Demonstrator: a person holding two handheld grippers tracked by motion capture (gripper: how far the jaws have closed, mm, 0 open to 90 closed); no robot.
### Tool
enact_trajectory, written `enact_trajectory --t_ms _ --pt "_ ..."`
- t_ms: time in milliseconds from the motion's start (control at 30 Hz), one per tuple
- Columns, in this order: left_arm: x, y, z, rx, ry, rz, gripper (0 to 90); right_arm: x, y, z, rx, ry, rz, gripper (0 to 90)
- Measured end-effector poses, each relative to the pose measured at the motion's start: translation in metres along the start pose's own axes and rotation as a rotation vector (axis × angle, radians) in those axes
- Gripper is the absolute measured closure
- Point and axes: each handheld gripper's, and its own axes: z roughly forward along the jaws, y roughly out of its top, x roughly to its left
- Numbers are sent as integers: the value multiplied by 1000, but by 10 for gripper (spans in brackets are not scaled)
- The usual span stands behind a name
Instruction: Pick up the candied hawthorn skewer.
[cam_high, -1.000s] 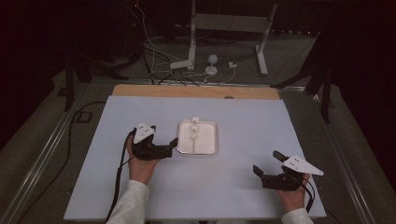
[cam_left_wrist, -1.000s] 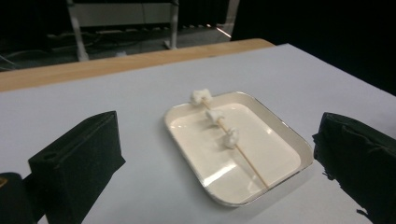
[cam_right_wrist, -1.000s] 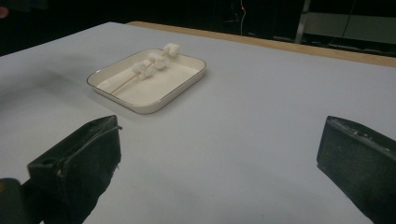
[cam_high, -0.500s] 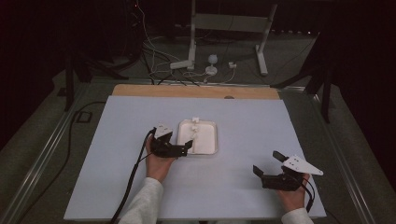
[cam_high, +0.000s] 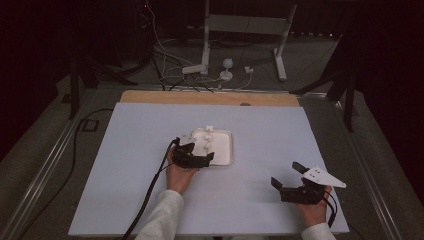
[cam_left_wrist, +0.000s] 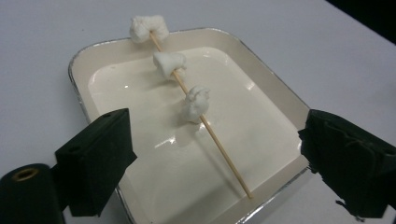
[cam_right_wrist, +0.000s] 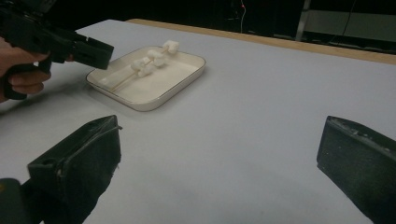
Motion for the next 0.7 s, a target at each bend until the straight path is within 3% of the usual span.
enact_trajectory --t_ms 300,367,400,467,700 --pt "-6 -5 15 87 66 61 205 0 0 0 -1 -1 1 0" --pt "-10 -6 16 104 131 91 264 -1 0 0 -2 -1 1 0" --pt "-10 -6 16 104 131 91 310 -1 0 -1 -1 -1 1 0" --pt "-10 -4 15 118 180 115 400 -1 0 -1 -2 -2 0 0" --pt "-5 -1 11 140 214 84 663 -1 0 -1 0 -1 0 0"
